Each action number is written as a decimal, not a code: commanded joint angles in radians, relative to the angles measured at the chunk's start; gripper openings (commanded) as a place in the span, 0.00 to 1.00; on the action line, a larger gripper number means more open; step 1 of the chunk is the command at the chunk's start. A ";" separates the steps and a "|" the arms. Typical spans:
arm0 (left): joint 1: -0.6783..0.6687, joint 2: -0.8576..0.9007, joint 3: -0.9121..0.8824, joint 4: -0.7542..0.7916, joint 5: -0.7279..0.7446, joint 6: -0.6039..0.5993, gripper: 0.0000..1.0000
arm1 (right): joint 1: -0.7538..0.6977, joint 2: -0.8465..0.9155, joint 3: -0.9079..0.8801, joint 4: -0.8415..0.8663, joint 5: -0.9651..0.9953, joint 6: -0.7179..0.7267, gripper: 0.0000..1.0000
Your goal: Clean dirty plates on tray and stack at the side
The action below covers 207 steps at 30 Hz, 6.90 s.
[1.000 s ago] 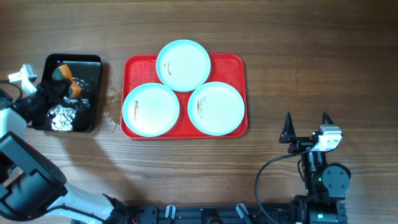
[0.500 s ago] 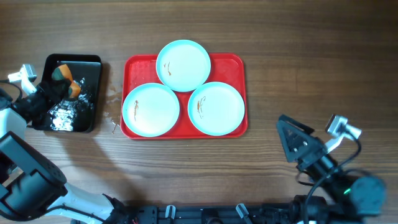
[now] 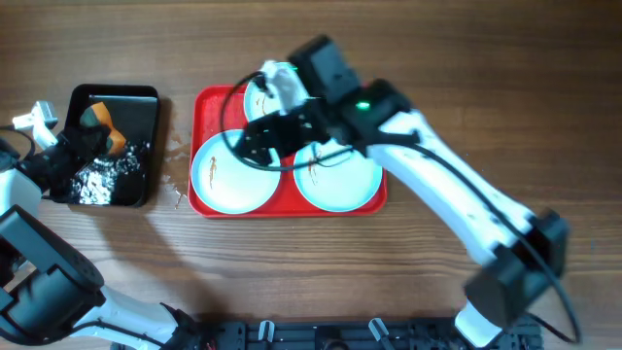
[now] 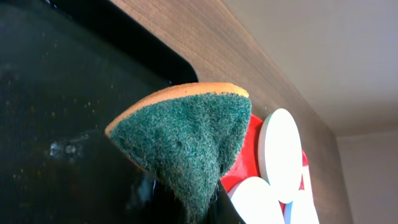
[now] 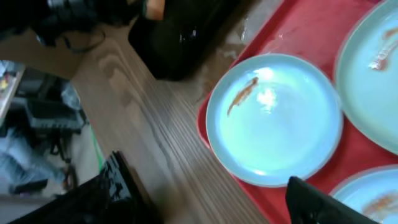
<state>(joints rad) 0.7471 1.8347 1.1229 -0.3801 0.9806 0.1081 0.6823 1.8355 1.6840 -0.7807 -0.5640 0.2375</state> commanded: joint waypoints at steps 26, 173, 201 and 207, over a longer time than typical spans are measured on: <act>-0.003 0.000 0.001 0.107 -0.082 0.019 0.04 | 0.039 0.334 -0.011 0.113 0.464 0.184 0.52; -0.079 -0.257 0.239 -0.150 0.005 -0.352 0.04 | 0.077 0.417 -0.056 0.150 0.498 0.154 0.07; -0.758 -0.230 -0.156 -0.227 -0.637 -0.269 0.04 | -0.024 0.407 -0.024 0.034 0.377 0.078 0.05; -0.791 -0.060 -0.156 -0.185 -0.535 -0.280 0.04 | -0.024 0.407 -0.024 0.047 0.346 0.106 0.04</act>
<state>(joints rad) -0.0395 1.7363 0.9707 -0.5816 0.3496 -0.1848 0.6582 2.2276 1.6520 -0.7273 -0.2241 0.3355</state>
